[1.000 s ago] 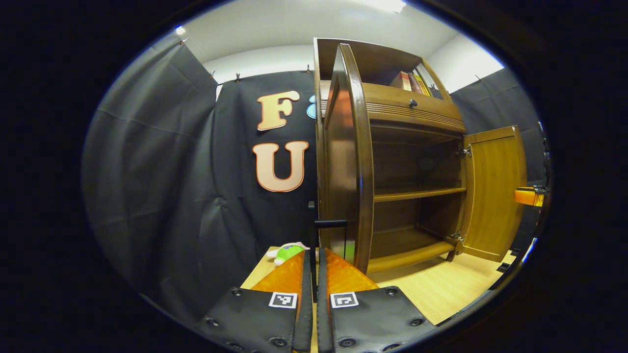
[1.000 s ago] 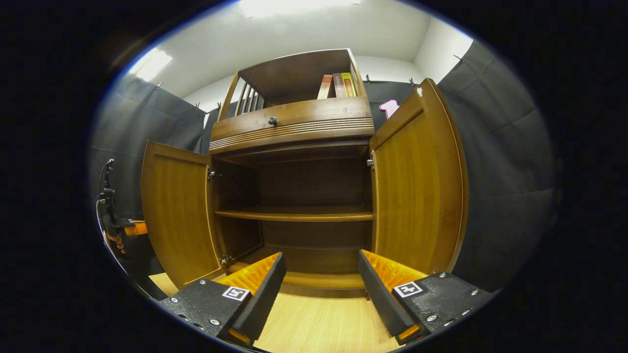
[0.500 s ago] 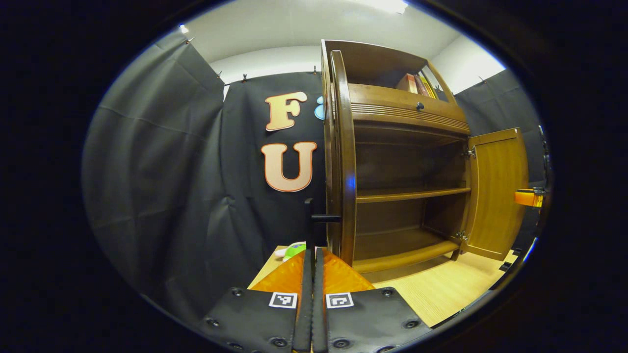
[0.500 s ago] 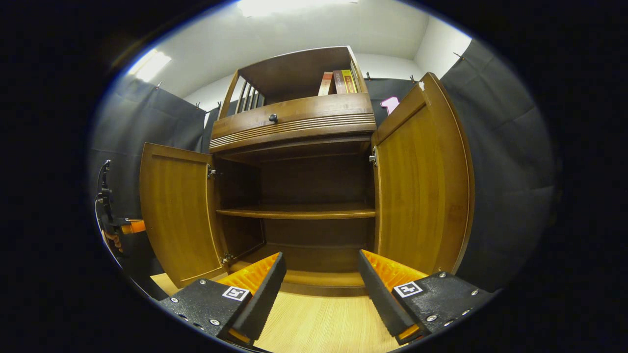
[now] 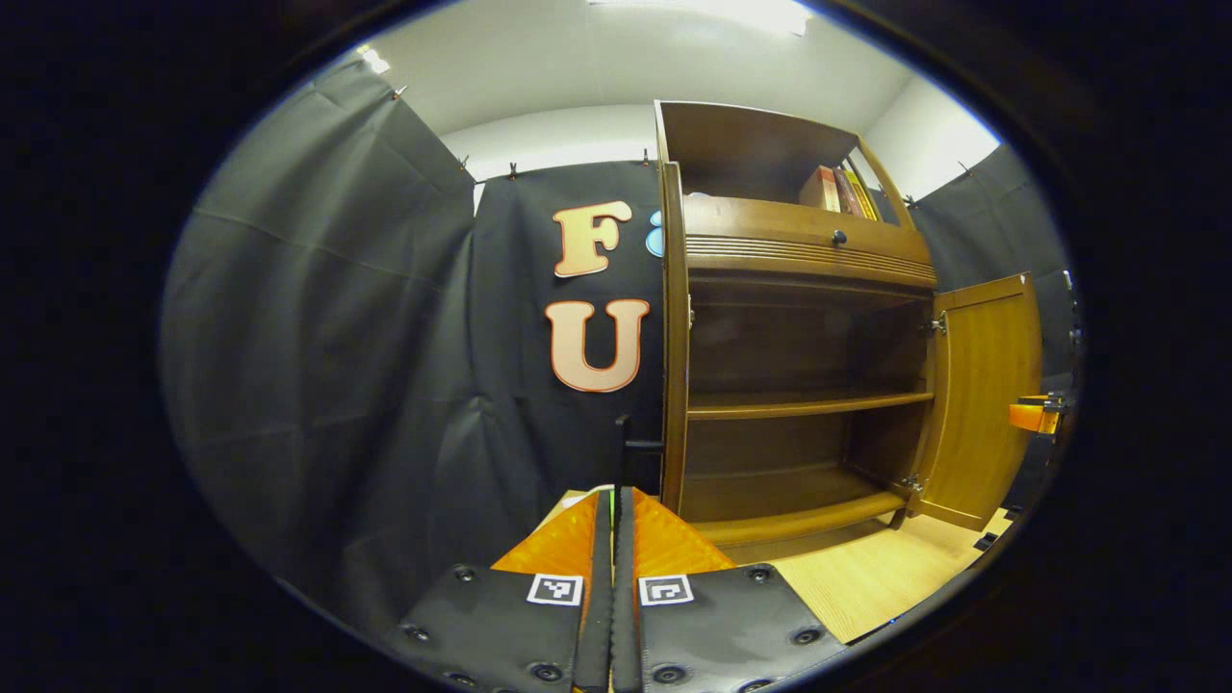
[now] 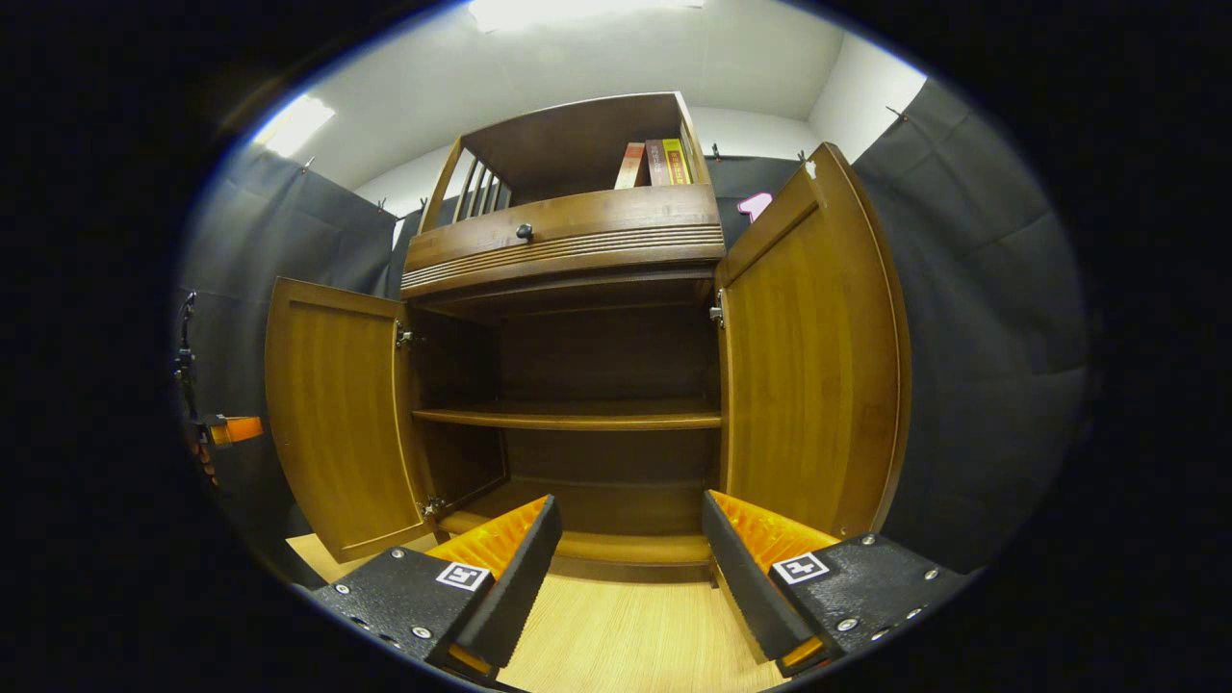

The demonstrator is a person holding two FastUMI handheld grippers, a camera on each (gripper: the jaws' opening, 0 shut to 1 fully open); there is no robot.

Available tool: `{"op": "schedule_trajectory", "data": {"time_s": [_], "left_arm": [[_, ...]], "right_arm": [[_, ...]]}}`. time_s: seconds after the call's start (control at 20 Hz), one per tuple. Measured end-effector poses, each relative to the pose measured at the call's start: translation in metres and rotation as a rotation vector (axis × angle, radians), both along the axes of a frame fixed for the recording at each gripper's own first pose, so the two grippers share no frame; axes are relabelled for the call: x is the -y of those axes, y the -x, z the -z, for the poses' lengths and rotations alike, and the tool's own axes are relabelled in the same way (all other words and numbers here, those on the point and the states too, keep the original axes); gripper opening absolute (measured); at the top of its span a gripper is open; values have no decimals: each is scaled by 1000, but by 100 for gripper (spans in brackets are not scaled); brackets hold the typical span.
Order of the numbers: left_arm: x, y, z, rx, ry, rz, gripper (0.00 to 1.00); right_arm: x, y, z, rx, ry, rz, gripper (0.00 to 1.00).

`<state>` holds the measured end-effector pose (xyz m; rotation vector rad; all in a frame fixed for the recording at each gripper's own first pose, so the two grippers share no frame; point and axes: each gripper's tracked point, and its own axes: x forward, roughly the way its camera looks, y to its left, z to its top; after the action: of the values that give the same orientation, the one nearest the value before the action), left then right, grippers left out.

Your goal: Open the right door of the double-door shoe cabinet with the right hand, and open the left door with the left hand.

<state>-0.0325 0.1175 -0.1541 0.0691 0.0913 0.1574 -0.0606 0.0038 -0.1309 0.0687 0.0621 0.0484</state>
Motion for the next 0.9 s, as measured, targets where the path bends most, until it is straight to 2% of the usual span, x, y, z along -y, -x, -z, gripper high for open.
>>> {"op": "schedule_trajectory", "data": {"time_s": [0.05,0.2,0.35,0.5,0.55,0.9], "left_arm": [[2,0,-3,8,-9,8,3],[10,-7,-14,59,-5,38,12],[31,-12,-20,89,52,79,10],[41,-19,-25,98,42,122,21],[45,-19,-25,90,45,142,21],[75,-23,-25,53,163,196,63]], "right_arm": [[3,0,1,0,3,5,92],[13,-1,2,-8,10,20,92],[25,-2,1,-8,8,40,92],[35,-4,-7,1,1,57,92],[38,-5,-9,5,1,63,92],[51,-7,-28,19,33,89,92]]}}
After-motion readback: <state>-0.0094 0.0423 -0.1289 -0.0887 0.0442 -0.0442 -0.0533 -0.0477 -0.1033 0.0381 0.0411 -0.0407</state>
